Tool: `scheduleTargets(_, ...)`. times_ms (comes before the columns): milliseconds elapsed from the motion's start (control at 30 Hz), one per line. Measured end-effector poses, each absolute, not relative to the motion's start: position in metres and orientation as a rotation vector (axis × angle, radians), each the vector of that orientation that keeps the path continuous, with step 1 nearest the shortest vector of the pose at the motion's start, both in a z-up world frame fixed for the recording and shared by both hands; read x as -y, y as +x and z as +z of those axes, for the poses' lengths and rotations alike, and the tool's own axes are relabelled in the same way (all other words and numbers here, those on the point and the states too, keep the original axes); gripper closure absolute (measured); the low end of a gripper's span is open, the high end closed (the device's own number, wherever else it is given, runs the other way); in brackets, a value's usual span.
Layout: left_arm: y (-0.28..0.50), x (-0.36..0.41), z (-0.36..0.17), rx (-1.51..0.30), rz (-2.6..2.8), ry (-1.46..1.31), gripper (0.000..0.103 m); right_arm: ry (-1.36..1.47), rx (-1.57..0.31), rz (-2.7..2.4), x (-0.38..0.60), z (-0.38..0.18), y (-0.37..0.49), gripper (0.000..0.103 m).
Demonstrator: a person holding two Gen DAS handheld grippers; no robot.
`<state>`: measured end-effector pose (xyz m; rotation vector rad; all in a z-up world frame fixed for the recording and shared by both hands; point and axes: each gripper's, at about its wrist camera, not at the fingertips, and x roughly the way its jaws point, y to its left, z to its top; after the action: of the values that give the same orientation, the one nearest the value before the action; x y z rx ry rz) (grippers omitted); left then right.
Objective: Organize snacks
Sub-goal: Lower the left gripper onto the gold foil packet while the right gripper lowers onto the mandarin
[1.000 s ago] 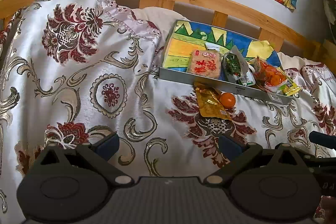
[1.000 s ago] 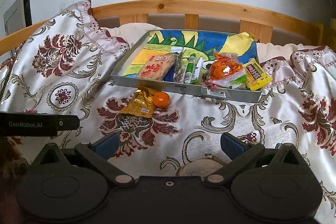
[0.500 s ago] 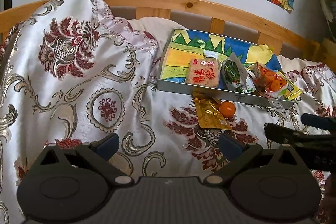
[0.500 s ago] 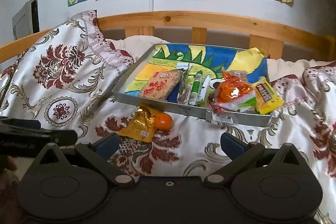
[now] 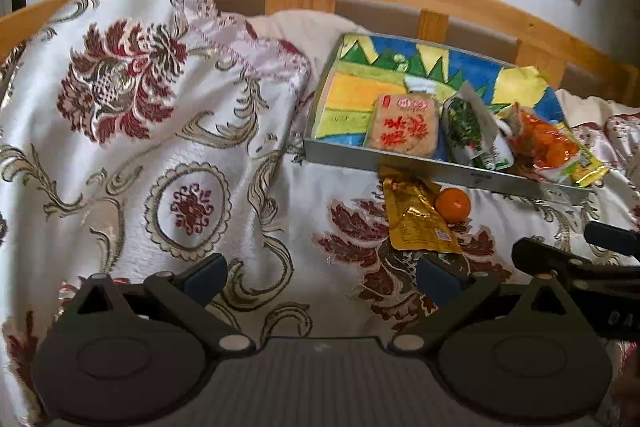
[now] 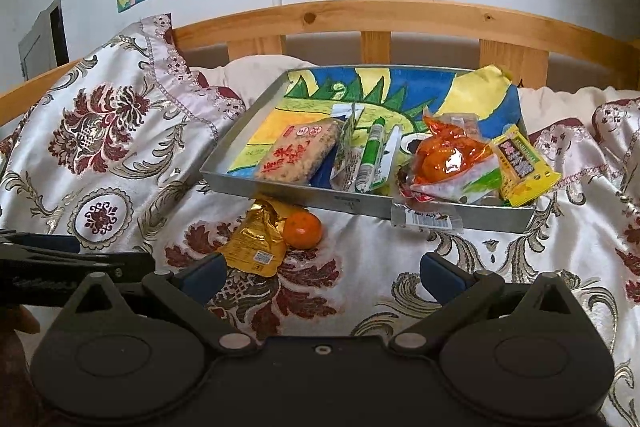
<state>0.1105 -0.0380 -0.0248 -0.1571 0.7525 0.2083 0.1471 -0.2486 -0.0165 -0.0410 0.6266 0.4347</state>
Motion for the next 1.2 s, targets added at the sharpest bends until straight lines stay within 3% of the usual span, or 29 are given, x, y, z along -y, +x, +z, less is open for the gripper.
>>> scheduleTargets(1000, 0.156, 0.055, -0.046, -0.8, 0.217, -0.113, 0.001, 0.145, -0.693, 0.522, 0.272, -0.034, 0.184, 0.001)
scheduleTargets(1200, 0.16, 0.057, -0.048, -0.8, 0.203, -0.097, 0.001, 0.146, -0.679, 0.542, 0.271, -0.035, 0.193, 0.005)
